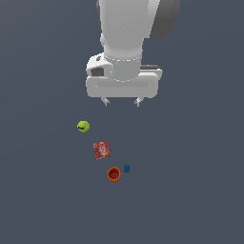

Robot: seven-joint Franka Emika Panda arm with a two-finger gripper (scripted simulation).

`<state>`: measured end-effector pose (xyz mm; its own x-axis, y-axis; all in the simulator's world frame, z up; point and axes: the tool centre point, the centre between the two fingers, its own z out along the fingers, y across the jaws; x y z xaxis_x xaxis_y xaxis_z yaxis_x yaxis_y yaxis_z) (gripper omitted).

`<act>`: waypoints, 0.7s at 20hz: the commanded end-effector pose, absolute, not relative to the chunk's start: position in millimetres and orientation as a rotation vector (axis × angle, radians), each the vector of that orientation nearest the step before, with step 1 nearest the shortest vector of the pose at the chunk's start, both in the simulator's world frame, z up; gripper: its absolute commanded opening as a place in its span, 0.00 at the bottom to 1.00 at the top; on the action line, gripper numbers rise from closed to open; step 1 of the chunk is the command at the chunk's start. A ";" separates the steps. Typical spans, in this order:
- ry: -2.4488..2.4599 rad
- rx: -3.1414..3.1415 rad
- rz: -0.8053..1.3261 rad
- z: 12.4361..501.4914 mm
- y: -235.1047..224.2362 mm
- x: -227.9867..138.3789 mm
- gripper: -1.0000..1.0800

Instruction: Pick up a designated object from a clutter of objects.

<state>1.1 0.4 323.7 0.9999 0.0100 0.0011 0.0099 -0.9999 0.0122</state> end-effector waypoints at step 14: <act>0.105 3.111 -0.058 311.4 4.4 -4.5 0.96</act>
